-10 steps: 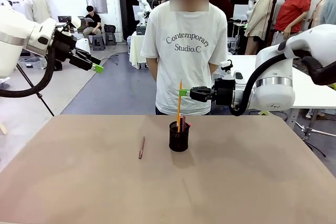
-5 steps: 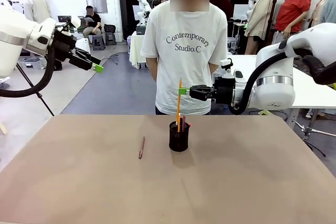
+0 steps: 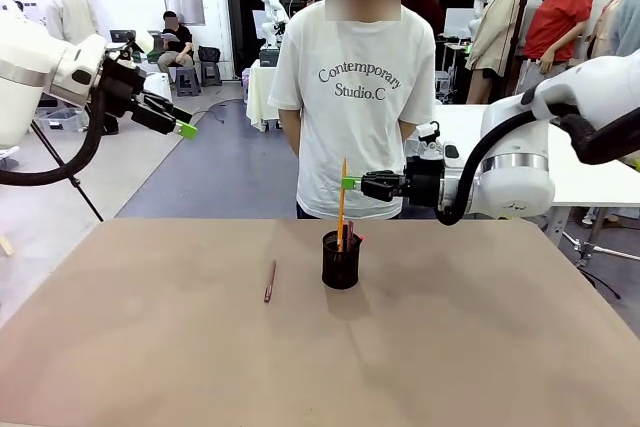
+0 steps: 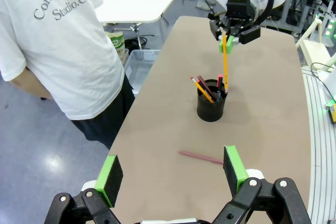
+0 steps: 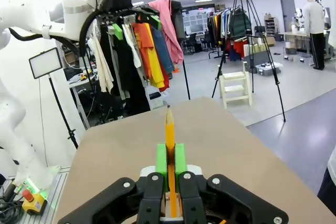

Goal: Place the pens into the pen holder.
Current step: Pick up a writing instrument from the table and place it into the Pen holder.

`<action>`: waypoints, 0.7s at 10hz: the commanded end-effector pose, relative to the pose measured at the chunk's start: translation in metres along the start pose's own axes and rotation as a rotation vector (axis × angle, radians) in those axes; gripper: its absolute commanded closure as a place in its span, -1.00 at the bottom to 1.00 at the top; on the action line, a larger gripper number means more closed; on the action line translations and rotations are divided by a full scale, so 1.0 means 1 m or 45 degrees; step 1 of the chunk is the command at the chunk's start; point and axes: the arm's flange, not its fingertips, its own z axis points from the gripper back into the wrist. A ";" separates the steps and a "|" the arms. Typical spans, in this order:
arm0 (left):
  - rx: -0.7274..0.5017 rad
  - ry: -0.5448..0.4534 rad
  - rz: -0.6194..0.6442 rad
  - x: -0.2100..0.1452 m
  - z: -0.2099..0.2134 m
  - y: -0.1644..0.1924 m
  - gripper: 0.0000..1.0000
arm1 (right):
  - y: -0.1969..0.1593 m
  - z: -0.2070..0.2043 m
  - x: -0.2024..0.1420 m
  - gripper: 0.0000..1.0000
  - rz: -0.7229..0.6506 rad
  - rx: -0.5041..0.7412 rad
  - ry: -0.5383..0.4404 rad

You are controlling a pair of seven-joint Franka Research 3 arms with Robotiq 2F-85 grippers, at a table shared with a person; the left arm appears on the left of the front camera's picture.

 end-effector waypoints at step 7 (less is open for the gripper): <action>0.010 0.003 -0.008 0.000 0.001 -0.001 -1.00 | -0.030 -0.016 -0.022 1.00 0.035 -0.026 0.024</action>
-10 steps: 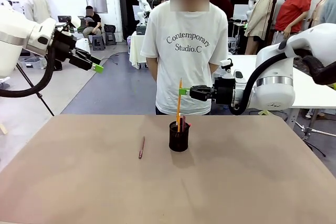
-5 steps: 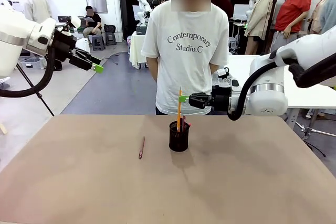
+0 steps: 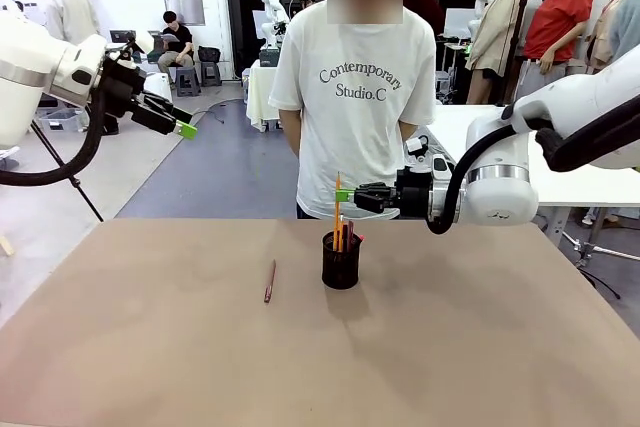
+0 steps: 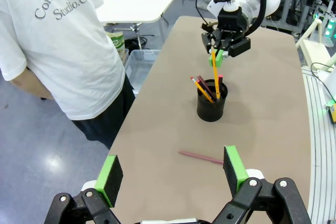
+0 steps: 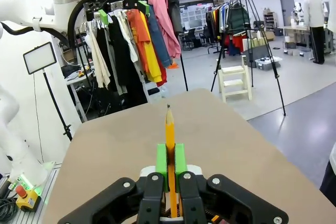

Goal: Place the pens into the pen holder.
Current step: Pick up a writing instrument from the table and place it into the Pen holder.

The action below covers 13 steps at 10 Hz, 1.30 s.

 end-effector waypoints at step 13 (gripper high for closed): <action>0.010 0.003 -0.008 0.000 0.001 -0.001 -1.00 | -0.015 0.009 0.004 -1.00 -0.002 0.052 0.030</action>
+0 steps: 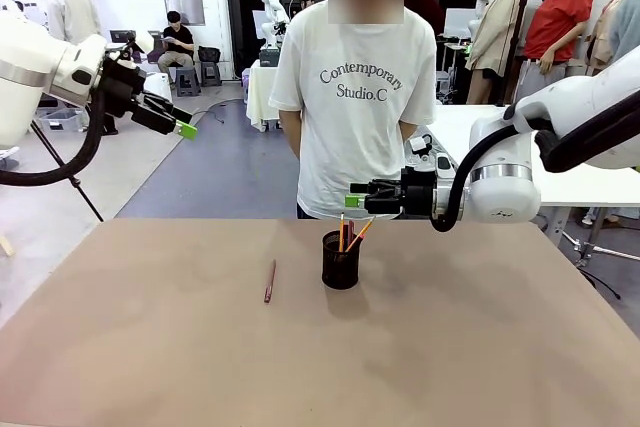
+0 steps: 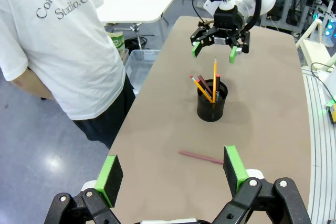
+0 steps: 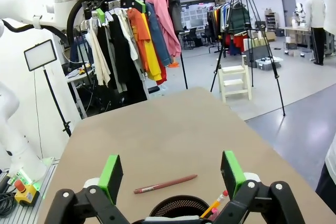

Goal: Place the pens into the pen holder.
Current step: Pick up a writing instrument from the table and place it into the Pen holder.

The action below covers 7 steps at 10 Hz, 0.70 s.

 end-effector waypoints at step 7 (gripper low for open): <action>0.010 0.003 -0.008 0.000 0.001 -0.001 -1.00 | 0.005 0.065 0.079 -1.00 -0.157 0.385 0.192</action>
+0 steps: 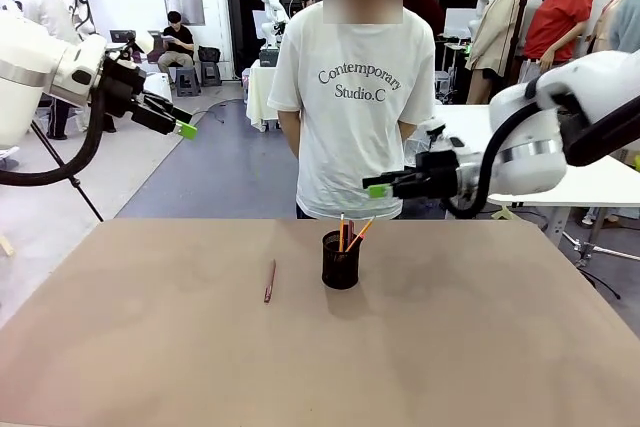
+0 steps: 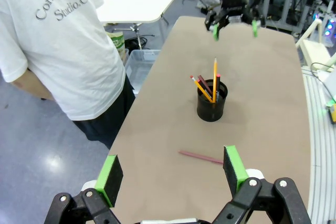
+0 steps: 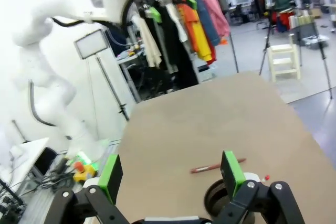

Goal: Place the pens into the pen holder.
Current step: Pick up a writing instrument from the table and place it into the Pen holder.

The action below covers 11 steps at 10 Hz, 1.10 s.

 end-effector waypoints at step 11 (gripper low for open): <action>0.010 0.003 -0.008 0.000 0.001 -0.001 -1.00 | -0.011 0.115 0.155 -1.00 0.388 -0.393 0.816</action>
